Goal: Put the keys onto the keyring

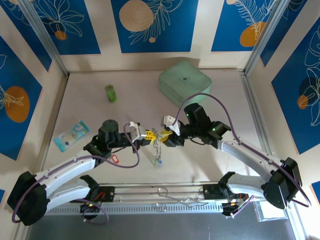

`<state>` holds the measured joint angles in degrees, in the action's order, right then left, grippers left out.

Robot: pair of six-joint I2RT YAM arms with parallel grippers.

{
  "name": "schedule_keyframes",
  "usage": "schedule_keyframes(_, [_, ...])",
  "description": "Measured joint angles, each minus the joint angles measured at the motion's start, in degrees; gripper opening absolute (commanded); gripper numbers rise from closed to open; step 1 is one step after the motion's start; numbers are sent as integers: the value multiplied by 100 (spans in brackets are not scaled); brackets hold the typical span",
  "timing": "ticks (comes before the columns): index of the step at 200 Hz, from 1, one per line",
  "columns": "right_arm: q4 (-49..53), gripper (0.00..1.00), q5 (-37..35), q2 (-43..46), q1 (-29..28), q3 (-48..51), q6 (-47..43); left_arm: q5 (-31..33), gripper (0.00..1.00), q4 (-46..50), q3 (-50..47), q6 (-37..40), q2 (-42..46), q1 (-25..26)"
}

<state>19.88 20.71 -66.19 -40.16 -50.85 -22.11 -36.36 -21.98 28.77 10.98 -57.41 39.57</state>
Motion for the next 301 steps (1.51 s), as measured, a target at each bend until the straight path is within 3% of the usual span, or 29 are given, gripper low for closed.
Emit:
schedule_keyframes(39, [-57,7,-63,-2,-15,0,2,4,0,-101,-2,-94,-2,0])
schedule_keyframes(77, [-26,0,-85,-90,-107,-2,-87,-2,0,-299,-35,-260,-2,0])
schedule_keyframes(106, [-4,1,-83,-225,-175,-2,-144,-20,0,-321,-35,-326,-20,0])
schedule_keyframes(132, [17,23,-83,-223,-170,-2,-160,-26,0,-358,-42,-323,-20,0])
schedule_keyframes(155, [118,29,-26,-111,-70,-2,-175,-68,0,-485,-50,-319,-20,0])
schedule_keyframes(201, [-133,28,205,479,87,35,-153,-114,0,-603,-68,-319,-118,0])
schedule_keyframes(301, [-577,18,398,120,-13,79,13,-216,0,-931,-160,-367,-155,0])
